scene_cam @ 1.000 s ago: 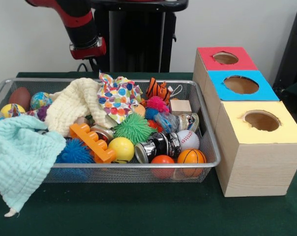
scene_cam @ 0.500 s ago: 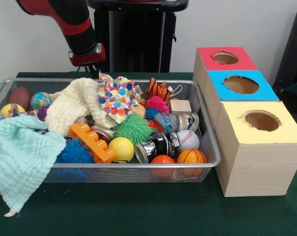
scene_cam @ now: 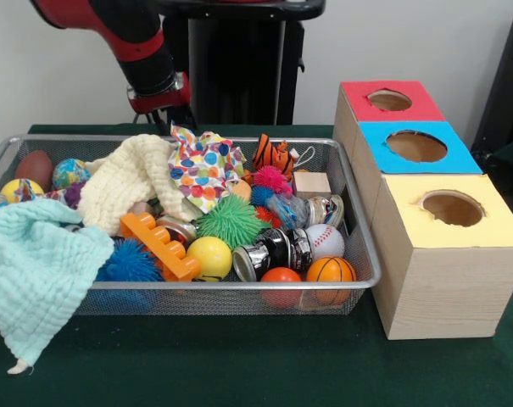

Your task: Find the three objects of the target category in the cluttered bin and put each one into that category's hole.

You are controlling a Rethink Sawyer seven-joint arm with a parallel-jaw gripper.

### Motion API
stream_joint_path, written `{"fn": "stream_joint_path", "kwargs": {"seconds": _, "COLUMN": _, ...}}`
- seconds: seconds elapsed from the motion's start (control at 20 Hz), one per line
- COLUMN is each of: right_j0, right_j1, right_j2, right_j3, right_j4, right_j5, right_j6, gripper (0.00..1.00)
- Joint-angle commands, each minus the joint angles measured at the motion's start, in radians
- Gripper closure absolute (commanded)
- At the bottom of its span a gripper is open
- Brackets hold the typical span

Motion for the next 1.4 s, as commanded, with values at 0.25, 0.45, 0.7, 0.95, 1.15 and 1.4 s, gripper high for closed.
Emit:
{"fn": "stream_joint_path", "kwargs": {"seconds": 0.25, "right_j0": -0.001, "right_j1": 0.061, "right_j2": 0.083, "right_j3": -0.178, "right_j4": 0.021, "right_j5": -0.009, "right_j6": 0.106, "gripper": 0.0}}
{"fn": "stream_joint_path", "kwargs": {"seconds": 0.45, "right_j0": -0.045, "right_j1": 0.123, "right_j2": 0.121, "right_j3": -0.205, "right_j4": 0.018, "right_j5": -0.03, "right_j6": 0.086, "gripper": 0.0}}
{"fn": "stream_joint_path", "kwargs": {"seconds": 0.7, "right_j0": -0.083, "right_j1": 0.198, "right_j2": 0.166, "right_j3": -0.263, "right_j4": 0.022, "right_j5": 0.0, "right_j6": 0.048, "gripper": 0.0}}
{"fn": "stream_joint_path", "kwargs": {"seconds": 0.95, "right_j0": -0.111, "right_j1": 0.233, "right_j2": 0.18, "right_j3": -0.268, "right_j4": 0.019, "right_j5": -0.026, "right_j6": 0.068, "gripper": 0.0}}
{"fn": "stream_joint_path", "kwargs": {"seconds": 1.15, "right_j0": -0.118, "right_j1": 0.256, "right_j2": 0.17, "right_j3": -0.274, "right_j4": 0.032, "right_j5": -0.039, "right_j6": 0.101, "gripper": 0.0}}
{"fn": "stream_joint_path", "kwargs": {"seconds": 1.4, "right_j0": -0.126, "right_j1": 0.269, "right_j2": 0.157, "right_j3": -0.271, "right_j4": 0.043, "right_j5": -0.053, "right_j6": 0.13, "gripper": 0.0}}
